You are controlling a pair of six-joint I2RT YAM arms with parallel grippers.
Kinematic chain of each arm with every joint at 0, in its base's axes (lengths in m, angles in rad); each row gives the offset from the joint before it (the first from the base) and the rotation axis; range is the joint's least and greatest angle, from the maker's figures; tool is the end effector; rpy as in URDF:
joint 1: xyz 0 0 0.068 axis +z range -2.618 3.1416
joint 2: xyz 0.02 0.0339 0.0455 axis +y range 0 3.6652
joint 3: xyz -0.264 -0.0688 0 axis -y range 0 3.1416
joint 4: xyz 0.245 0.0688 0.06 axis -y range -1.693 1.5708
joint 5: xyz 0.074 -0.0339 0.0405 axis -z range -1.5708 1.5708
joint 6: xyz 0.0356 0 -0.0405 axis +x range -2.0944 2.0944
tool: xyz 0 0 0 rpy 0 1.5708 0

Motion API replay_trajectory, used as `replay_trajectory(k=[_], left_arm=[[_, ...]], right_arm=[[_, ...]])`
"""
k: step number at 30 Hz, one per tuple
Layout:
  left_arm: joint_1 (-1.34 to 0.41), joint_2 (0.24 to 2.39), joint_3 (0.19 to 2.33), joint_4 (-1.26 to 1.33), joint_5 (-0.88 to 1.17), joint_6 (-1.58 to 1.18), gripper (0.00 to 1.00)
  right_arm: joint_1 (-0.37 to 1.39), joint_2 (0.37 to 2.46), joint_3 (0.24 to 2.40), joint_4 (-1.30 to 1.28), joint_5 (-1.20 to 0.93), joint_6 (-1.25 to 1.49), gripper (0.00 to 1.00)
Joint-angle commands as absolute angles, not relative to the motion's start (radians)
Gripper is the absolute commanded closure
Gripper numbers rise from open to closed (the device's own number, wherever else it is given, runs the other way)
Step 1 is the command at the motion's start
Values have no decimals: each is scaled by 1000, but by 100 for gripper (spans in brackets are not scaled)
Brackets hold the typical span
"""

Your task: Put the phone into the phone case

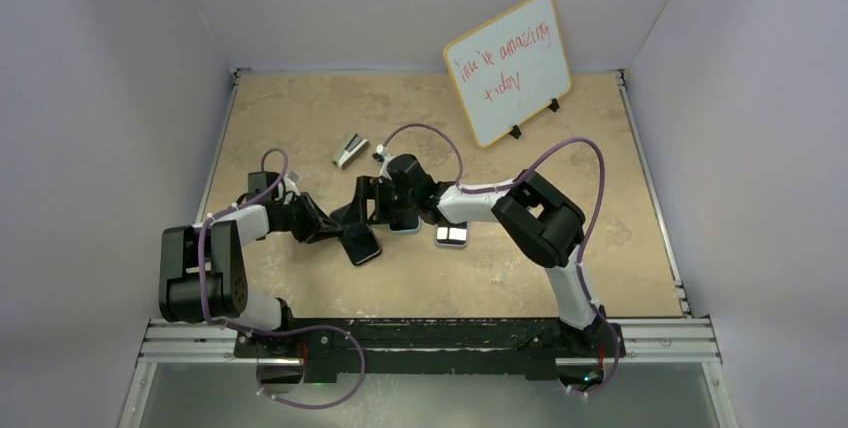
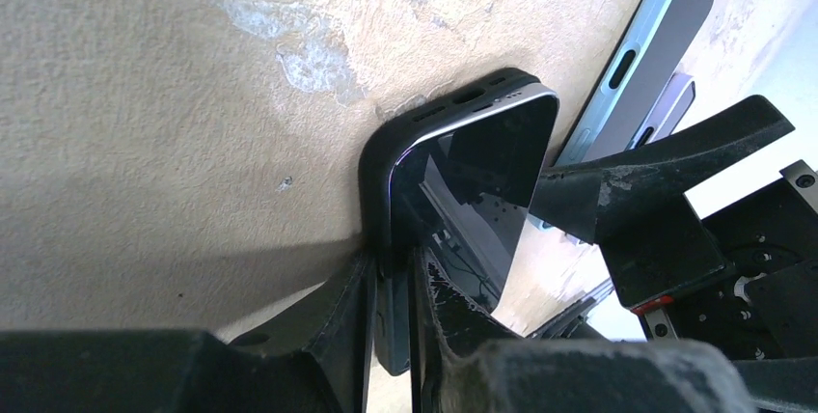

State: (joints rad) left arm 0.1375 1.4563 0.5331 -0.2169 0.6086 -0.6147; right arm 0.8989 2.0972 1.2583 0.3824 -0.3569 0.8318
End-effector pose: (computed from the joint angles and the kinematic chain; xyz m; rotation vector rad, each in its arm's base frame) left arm 0.2292 0.0112 0.1228 -0.8221 2.5886 -0.9670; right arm 0.2750 0.3657 0.1523 -0.3365 2.2969 1.3639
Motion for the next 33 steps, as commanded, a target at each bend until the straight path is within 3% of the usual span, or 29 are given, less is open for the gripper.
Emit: replay_trajectory(k=[1,14,19,33], left_arm=[[135,1496,558,-192,594,-600,81],[143,1508,587,-222,547,-585,80],[143,1502,592,-235,541,-582,79],[143,1500,600,-265,523,-575,78]], right_arm=[[915,2114,1267,510,-551,904,14],[897,2063,1231,702,-682,964,13],[896,2073,1195,893,-724,1075,14],[894,2078,1185,952,-723,1095,17]])
